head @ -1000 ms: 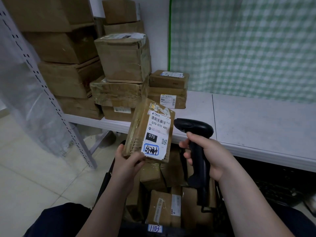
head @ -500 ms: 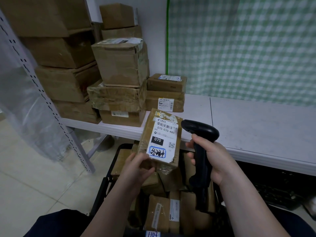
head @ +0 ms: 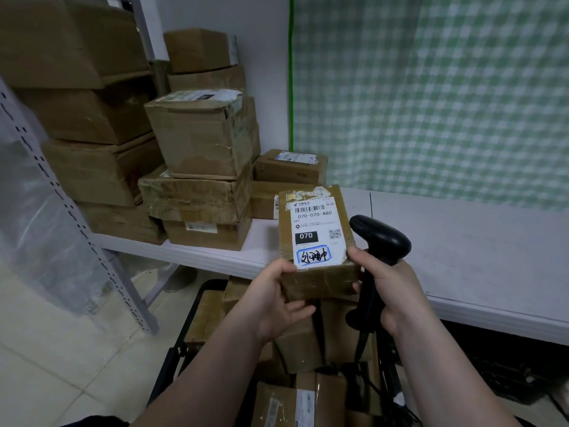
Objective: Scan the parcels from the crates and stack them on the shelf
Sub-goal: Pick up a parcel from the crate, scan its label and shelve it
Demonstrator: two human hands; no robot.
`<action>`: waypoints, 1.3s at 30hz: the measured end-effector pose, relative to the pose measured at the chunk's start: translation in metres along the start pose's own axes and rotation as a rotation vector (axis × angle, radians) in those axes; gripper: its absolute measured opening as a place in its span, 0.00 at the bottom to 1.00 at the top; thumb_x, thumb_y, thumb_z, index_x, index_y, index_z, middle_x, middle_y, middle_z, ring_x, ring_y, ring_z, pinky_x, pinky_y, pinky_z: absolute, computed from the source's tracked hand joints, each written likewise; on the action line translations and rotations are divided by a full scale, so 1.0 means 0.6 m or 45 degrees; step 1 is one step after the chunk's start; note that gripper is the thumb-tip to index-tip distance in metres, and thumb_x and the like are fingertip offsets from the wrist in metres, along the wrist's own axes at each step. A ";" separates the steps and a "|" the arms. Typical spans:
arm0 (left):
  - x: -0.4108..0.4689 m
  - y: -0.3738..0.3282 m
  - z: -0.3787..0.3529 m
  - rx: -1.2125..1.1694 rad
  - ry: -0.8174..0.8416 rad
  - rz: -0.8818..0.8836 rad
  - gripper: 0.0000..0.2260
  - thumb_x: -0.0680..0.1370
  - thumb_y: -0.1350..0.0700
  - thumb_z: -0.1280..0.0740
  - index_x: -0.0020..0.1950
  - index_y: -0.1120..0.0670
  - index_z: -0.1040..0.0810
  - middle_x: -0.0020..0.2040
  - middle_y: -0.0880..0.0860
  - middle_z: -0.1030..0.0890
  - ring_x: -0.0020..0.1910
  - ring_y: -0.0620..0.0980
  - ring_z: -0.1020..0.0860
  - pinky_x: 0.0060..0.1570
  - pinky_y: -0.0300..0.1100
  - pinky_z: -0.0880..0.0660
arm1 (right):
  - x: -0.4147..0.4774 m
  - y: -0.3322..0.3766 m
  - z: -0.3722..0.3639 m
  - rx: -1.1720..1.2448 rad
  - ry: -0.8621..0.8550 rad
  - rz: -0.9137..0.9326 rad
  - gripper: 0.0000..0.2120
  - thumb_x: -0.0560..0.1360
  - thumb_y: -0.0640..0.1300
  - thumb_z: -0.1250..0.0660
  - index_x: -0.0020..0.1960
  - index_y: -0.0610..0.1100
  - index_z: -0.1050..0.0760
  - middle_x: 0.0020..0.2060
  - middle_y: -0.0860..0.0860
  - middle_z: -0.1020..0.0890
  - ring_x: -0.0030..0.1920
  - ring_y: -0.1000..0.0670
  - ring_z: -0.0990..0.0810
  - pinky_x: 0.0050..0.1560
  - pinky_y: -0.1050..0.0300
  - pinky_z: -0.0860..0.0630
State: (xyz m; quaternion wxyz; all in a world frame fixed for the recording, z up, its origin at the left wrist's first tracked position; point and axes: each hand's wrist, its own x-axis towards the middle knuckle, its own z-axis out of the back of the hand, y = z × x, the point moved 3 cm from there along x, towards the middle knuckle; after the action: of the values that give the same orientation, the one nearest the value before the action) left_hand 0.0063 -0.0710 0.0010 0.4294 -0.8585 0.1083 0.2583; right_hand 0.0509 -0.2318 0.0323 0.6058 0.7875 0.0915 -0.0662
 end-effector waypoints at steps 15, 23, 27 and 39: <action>0.094 -0.184 -0.130 0.122 -0.013 -0.321 0.15 0.75 0.49 0.32 0.61 0.50 0.24 0.55 0.54 0.20 0.54 0.54 0.22 0.63 0.52 0.28 | 0.144 0.131 -0.017 0.070 -0.024 0.196 0.15 0.72 0.48 0.27 0.55 0.44 0.22 0.45 0.48 0.20 0.42 0.50 0.23 0.37 0.57 0.25; 0.200 -0.278 -0.193 0.128 -0.149 -0.350 0.07 0.76 0.51 0.31 0.49 0.51 0.27 0.44 0.51 0.24 0.44 0.52 0.26 0.64 0.54 0.31 | 0.259 0.156 -0.020 -0.068 -0.017 0.127 0.08 0.73 0.44 0.28 0.50 0.43 0.24 0.47 0.46 0.23 0.44 0.48 0.25 0.36 0.57 0.24; 0.274 -0.312 -0.209 0.118 -0.211 -0.377 0.14 0.76 0.51 0.30 0.59 0.49 0.29 0.54 0.53 0.27 0.58 0.55 0.28 0.63 0.55 0.30 | 0.320 0.150 -0.029 -0.147 0.009 0.074 0.10 0.74 0.44 0.29 0.52 0.41 0.23 0.47 0.46 0.22 0.43 0.47 0.24 0.36 0.56 0.24; 0.406 -0.367 -0.224 -0.006 -0.365 -0.423 0.34 0.73 0.44 0.28 0.75 0.51 0.36 0.72 0.54 0.35 0.69 0.57 0.33 0.62 0.53 0.26 | 0.431 0.099 -0.063 -0.188 0.048 -0.098 0.08 0.74 0.43 0.29 0.51 0.41 0.23 0.44 0.45 0.21 0.41 0.45 0.23 0.33 0.57 0.26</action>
State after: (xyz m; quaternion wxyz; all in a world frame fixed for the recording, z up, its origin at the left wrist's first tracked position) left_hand 0.3482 -0.0349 0.0871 0.4753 -0.8200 -0.0976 0.3037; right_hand 0.3159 -0.1934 0.0423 0.6573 0.7379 0.1375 -0.0677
